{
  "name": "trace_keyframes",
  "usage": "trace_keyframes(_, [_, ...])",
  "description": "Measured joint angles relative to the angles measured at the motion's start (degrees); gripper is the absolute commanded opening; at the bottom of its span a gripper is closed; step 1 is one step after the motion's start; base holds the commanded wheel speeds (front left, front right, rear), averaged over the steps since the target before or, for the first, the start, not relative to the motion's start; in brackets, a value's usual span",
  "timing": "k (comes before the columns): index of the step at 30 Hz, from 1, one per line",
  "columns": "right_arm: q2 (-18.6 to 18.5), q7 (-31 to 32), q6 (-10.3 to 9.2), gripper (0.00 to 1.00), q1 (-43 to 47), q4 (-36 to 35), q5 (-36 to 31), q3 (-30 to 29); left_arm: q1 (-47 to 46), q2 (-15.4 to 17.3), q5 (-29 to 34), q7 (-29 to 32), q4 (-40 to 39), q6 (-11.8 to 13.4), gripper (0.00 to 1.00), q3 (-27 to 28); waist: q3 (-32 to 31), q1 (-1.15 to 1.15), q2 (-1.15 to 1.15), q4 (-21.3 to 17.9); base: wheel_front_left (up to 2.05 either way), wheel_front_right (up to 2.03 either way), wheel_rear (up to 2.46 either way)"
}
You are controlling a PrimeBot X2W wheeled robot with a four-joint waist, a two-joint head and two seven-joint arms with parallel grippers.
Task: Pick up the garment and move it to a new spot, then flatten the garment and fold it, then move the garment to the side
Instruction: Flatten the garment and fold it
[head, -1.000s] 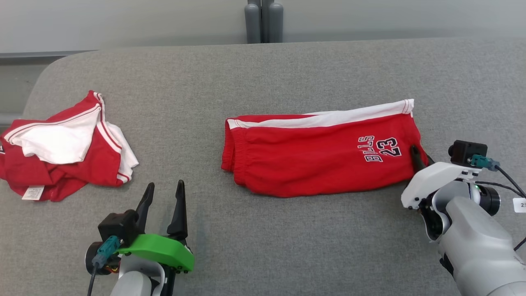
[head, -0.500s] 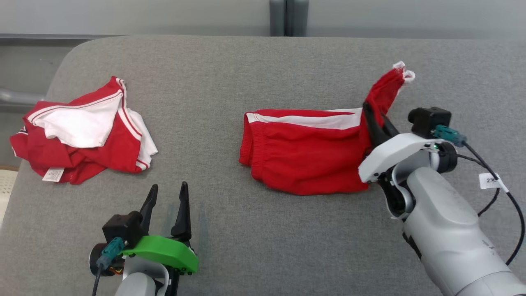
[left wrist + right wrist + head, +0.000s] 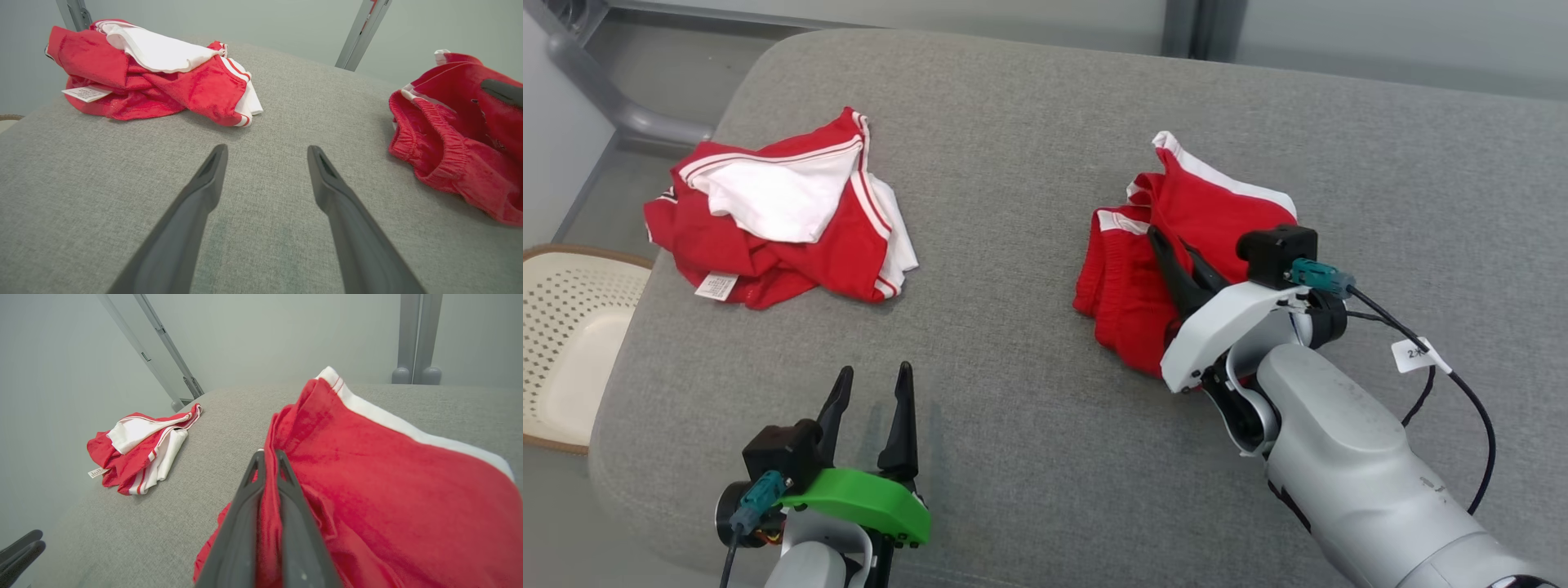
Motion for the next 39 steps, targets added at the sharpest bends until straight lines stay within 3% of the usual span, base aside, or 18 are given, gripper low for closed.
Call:
trace_keyframes(3, [0.63,-0.02,0.00,0.00,-0.56,1.04,0.25,1.37,0.00,0.00,-0.24,0.00,-0.20,0.18,1.00,-0.18,0.46,0.00,0.00,1.33,0.00,0.00,0.00])
trace_keyframes(4, [0.74,-0.03,0.00,0.18,-0.74,1.25,0.42,1.71,0.01,0.00,-0.29,0.00,-0.26,0.29,1.00,-0.24,0.59,0.00,0.00,1.60,0.00,0.00,0.00])
trace_keyframes(5, [0.80,-0.09,0.00,1.00,-0.79,1.31,0.62,2.22,0.01,0.00,-0.33,0.00,-0.32,0.51,1.00,-0.29,0.76,0.00,0.00,1.80,0.00,0.00,0.00])
trace_keyframes(11, [1.08,-0.35,0.01,1.00,-0.63,-0.26,1.76,3.15,0.00,0.00,-0.33,0.00,-0.33,0.57,1.00,-0.09,0.87,0.00,0.00,0.71,0.00,0.00,0.00])
trace_keyframes(28, [0.87,-0.44,0.00,1.00,11.21,-10.90,-16.79,-25.22,-0.10,-0.02,2.31,0.00,-1.35,1.20,1.00,2.37,-0.85,0.00,0.00,-8.35,0.00,0.00,0.00])
trace_keyframes(33, [0.91,-0.44,0.00,1.00,15.08,-13.44,-21.61,-30.77,0.09,-0.03,4.80,0.00,-2.46,1.89,1.00,3.63,-1.66,0.00,0.00,-10.24,0.00,0.00,0.00])
trace_keyframes(39, [0.98,-0.44,0.00,1.00,19.90,-14.94,-22.06,-33.34,1.63,-0.02,7.49,0.00,-3.20,2.58,1.00,5.22,-3.02,0.00,0.00,-12.21,0.00,0.00,0.00])
